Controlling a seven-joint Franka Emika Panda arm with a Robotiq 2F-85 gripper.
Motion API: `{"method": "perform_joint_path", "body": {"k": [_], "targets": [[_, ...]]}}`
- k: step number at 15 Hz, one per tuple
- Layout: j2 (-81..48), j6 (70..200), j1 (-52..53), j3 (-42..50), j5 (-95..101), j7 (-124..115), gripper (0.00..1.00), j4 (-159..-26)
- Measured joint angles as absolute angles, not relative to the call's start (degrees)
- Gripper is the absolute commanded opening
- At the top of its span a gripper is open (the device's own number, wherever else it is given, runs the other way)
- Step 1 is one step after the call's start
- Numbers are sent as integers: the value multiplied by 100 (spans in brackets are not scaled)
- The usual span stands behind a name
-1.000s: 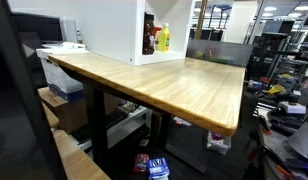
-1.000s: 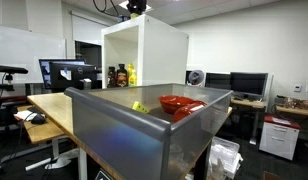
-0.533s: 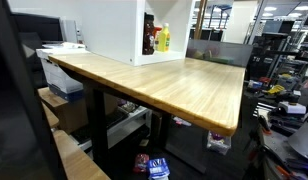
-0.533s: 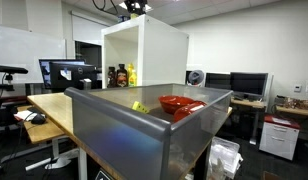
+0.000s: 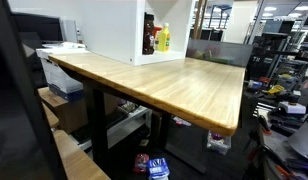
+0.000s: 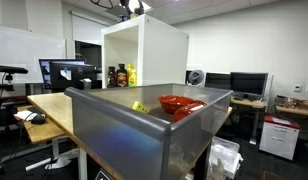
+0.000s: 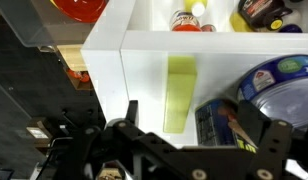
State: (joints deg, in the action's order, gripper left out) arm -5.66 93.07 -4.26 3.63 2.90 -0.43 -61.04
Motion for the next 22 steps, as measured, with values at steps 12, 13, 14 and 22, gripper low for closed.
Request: {"method": "perform_joint_path", "body": {"k": [12, 13, 14, 22], "targets": [[1043, 9893, -335, 204, 332, -46, 100, -8400], [1158, 10020, -334, 187, 350, -48, 100, -8621], [1273, 10144, -334, 164, 381, -49, 100, -8864], [1824, 11268, -290, 29, 558, -54, 100, -10951]]}}
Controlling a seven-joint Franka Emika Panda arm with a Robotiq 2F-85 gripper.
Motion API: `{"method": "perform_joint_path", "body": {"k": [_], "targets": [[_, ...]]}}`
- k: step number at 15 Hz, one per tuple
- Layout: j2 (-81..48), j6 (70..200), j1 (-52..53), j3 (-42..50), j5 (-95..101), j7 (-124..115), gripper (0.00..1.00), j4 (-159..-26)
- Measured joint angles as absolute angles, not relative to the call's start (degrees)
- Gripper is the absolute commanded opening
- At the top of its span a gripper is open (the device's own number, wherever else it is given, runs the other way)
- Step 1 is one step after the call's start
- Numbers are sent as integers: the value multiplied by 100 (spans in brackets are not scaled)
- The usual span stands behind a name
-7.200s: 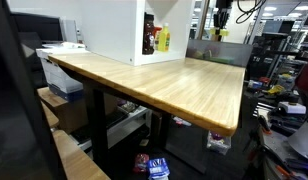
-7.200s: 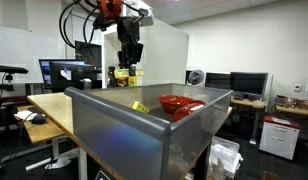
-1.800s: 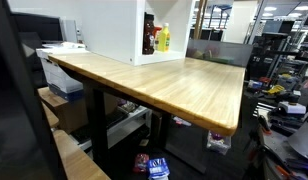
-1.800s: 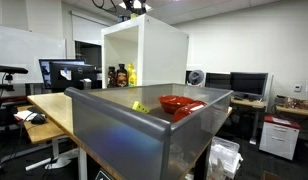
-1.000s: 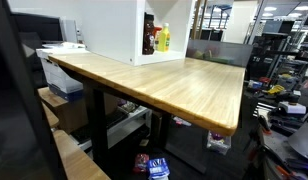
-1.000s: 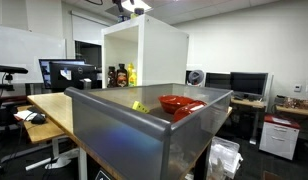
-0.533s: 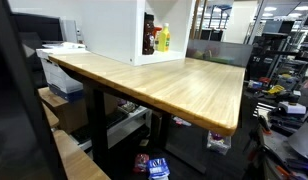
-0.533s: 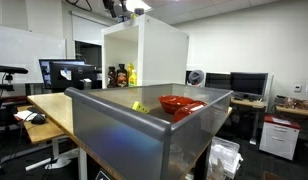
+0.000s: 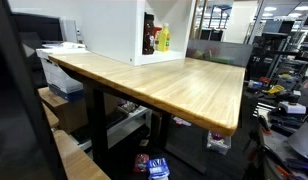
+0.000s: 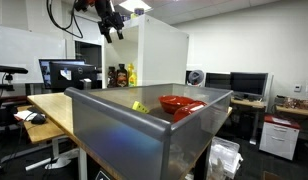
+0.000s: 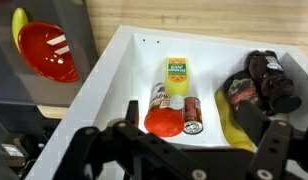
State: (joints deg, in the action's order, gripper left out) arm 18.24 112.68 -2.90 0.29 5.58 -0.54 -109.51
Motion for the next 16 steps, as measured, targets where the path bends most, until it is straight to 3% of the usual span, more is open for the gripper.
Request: {"method": "perform_joint_path", "body": {"k": [7, 16], "targets": [[1980, 12177, -273, -59, 608, -66, 100, -12083], [2035, 14701, -309, -326, 1243, -862, 100, -13336]]}}
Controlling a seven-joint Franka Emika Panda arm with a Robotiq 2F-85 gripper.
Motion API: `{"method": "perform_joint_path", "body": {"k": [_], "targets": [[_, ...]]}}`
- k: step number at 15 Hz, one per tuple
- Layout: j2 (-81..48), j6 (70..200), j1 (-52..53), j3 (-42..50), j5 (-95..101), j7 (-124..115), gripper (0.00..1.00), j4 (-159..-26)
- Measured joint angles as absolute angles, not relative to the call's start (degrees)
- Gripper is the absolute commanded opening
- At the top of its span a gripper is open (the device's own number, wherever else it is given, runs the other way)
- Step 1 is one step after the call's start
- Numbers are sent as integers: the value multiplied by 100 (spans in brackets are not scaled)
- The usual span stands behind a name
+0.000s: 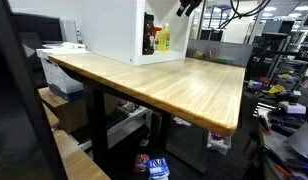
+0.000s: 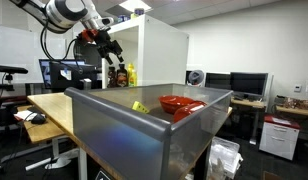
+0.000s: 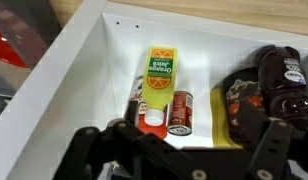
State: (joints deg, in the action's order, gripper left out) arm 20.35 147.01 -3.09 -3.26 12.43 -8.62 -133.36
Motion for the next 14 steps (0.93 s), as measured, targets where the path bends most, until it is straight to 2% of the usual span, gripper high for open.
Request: {"method": "perform_joint_path", "body": {"k": [5, 14], "targets": [[2035, 15344, -505, -555, 1564, -1302, 100, -13694], [2036, 15508, -783, -721, 1786, -1542, 100, -13773]]}}
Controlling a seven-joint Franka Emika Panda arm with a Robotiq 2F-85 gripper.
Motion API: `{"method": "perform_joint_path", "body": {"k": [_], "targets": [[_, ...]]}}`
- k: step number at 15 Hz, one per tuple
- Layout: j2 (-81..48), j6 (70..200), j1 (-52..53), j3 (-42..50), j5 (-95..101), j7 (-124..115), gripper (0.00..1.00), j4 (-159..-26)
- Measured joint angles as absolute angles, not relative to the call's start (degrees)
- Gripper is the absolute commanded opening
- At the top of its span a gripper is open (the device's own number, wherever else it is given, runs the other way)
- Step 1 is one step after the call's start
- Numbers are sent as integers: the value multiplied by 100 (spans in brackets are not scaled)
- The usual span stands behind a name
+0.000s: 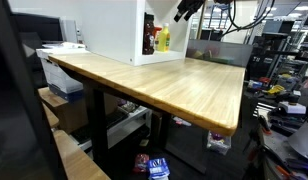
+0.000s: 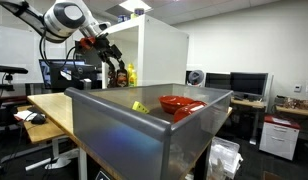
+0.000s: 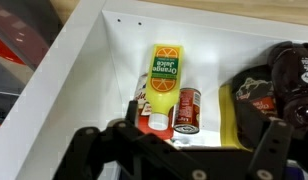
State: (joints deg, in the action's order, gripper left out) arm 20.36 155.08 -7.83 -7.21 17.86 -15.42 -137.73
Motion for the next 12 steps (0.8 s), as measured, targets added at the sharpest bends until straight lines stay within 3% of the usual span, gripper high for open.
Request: {"method": "perform_joint_path", "body": {"k": [12], "targets": [[1868, 16090, -1261, -719, 1883, -1551, 100, -13912]]}}
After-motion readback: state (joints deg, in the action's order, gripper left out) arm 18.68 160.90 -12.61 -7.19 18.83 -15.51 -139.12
